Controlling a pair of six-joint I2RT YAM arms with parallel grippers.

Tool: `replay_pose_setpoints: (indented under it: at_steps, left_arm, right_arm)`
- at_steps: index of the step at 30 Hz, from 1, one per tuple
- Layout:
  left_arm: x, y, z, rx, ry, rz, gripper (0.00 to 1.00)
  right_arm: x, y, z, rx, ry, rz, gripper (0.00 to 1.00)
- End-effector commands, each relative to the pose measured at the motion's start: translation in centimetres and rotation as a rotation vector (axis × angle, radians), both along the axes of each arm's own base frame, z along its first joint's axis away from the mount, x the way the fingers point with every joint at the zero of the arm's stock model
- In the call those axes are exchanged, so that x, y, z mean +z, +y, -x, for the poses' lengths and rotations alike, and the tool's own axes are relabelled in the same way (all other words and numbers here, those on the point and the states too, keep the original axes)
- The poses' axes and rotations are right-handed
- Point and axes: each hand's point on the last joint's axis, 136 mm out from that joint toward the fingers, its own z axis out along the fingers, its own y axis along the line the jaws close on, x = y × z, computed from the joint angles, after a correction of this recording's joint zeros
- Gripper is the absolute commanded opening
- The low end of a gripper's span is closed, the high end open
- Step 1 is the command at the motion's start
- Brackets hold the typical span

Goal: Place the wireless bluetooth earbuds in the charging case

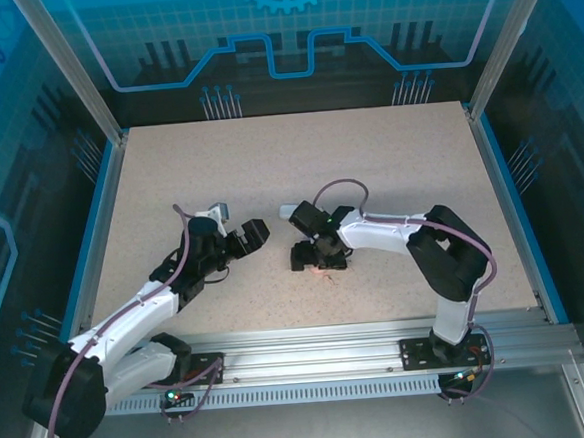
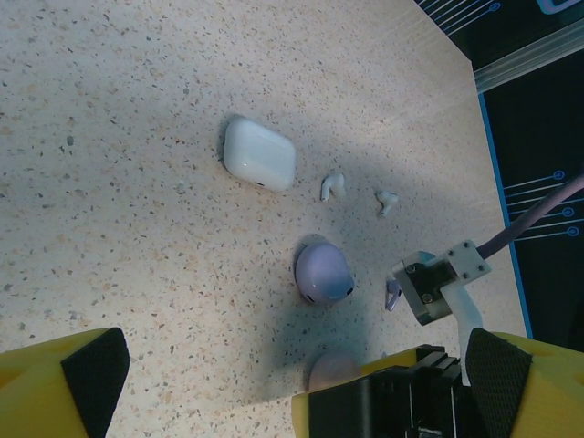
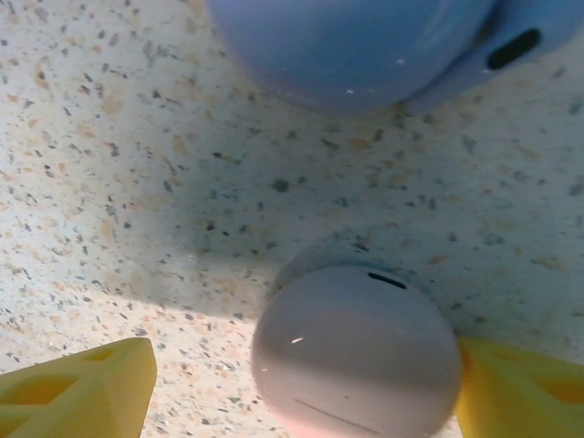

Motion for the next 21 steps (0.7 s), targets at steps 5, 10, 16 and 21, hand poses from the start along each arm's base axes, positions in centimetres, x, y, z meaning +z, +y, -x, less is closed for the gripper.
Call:
replay_pose_setpoints:
  at_steps: [5,10,16,21]
  left_arm:
    - [1.7,0.3,-0.6,0.017,-0.049,-0.005,0.99]
    - [2.2,0.8,-0.7,0.04,-0.05,-0.014,0.99]
    - [3.4,3.7,-0.6,0.161,-0.065,-0.021,0.99]
    - [4.3,5.7,-0.8,0.214,-0.049,0.024,0.99]
  right_arm:
    - [1.5,5.1,-1.2,0.032,-0.02,-0.097,0.83]
    - [2.9,7.5,-1.7,0.096,-0.04,-0.124,0.82]
    - [3.2,5.6,-1.9,0.067,-0.056,-0.038,0.82]
    - [2.3,4.7,-1.1,0.01,-0.022,0.005,0.83]
